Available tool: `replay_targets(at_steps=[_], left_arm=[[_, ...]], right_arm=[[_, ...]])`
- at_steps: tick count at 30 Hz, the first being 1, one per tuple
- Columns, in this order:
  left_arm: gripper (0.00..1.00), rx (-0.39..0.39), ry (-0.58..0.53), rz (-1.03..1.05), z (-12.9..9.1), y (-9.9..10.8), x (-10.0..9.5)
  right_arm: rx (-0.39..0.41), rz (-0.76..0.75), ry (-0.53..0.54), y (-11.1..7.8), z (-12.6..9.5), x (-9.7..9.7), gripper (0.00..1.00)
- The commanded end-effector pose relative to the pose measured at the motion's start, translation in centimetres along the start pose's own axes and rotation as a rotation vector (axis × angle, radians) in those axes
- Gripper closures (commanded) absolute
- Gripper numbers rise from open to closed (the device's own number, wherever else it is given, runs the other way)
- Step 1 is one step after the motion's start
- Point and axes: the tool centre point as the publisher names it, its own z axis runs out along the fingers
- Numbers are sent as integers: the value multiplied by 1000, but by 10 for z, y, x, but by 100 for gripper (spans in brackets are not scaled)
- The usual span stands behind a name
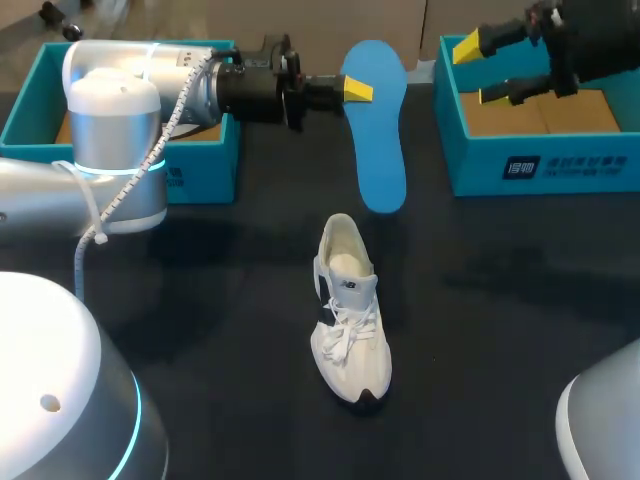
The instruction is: Take the shoe out of the shoebox, open the shoe tongue, remove and reinsert the insole, then place the shoe into the shoebox
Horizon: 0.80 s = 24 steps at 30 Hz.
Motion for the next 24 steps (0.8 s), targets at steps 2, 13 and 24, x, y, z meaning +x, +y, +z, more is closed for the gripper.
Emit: replay_targets(at_steps=[2,13,24], left_arm=[[100,-1,-1,-1,0,0,0],[100,-1,-1,-1,0,0,0],[100,-1,-1,-1,0,0,0]], right_arm=[[9,-4,196,-11,13,-9,0],[46,26,292,-19,22,-19,0],[35,48,376,-19,20,-28,0]])
